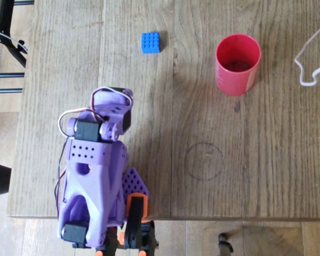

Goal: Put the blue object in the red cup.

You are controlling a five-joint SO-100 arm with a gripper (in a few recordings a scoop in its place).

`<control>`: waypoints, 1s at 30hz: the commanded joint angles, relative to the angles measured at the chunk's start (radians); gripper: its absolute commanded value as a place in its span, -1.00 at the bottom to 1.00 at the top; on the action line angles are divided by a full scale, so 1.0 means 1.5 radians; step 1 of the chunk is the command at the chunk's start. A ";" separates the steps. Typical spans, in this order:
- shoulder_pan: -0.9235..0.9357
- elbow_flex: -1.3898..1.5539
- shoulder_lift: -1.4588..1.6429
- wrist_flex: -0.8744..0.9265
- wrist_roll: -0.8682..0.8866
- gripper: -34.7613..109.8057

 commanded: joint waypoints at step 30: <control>-0.109 -0.900 -1.087 0.037 0.094 -0.52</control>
